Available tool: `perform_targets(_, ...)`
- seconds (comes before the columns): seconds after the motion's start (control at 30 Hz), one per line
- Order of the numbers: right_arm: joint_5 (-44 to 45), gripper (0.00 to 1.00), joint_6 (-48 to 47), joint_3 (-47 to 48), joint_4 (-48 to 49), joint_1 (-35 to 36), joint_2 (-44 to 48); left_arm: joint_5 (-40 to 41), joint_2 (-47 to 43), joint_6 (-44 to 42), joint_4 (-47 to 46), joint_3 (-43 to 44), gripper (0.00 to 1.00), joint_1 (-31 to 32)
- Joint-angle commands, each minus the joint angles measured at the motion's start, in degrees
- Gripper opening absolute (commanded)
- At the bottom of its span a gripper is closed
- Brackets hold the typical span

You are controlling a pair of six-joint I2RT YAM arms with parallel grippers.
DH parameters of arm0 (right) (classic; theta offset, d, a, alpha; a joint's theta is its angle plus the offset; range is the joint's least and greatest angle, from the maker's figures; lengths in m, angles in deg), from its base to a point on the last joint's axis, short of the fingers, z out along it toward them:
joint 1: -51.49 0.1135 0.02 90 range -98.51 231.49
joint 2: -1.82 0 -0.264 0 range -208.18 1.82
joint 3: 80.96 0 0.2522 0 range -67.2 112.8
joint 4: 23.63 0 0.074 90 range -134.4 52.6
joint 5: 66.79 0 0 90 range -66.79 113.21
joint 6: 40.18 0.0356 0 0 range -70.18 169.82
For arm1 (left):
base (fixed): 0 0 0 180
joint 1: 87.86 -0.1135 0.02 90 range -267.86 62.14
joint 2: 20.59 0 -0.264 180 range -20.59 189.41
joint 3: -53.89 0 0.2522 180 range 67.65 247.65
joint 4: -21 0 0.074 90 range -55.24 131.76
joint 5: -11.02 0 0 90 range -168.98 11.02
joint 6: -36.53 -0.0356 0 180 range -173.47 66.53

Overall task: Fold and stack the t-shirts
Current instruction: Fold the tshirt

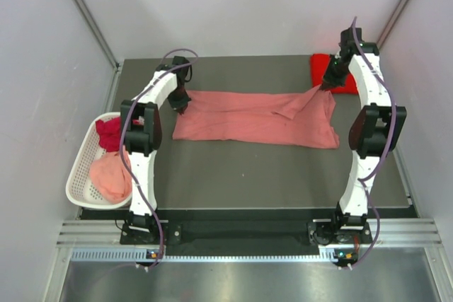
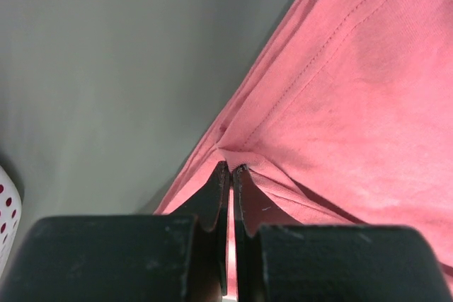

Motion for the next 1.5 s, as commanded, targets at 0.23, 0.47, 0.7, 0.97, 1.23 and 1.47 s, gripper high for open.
perform_targets(0.23, -1.0, 0.00, 0.2, 3.0, 3.1, -0.3, -3.2, -0.5, 1.7, 0.2, 0.2, 3.9, 0.12, -0.7)
perform_targets(0.47, -1.1, 0.03, 0.6, 2.8, 4.2, -0.8, -4.0, 4.1, -1.3, -0.5, 1.8, 4.9, 0.39, -0.5)
perform_targets(0.7, -3.1, 0.09, 2.4, 2.1, 6.5, -0.8, -6.4, 2.6, -8.3, -2.4, 2.6, 4.1, 0.49, 0.1)
perform_targets(0.97, -11.9, 0.31, 8.5, 1.9, 14.9, -0.8, -11.8, -10.0, -20.0, -2.6, -3.2, -8.0, 0.48, 3.9)
perform_targets(1.23, -4.5, 0.48, 1.8, 2.4, 7.7, 0.5, -3.5, -13.6, -27.1, -4.3, -6.3, -17.8, 0.44, 5.7)
perform_targets(1.47, -9.6, 0.55, 2.8, -22.7, 17.8, 7.0, 8.8, -20.6, -26.1, -6.0, -10.9, -24.4, 0.38, 5.7)
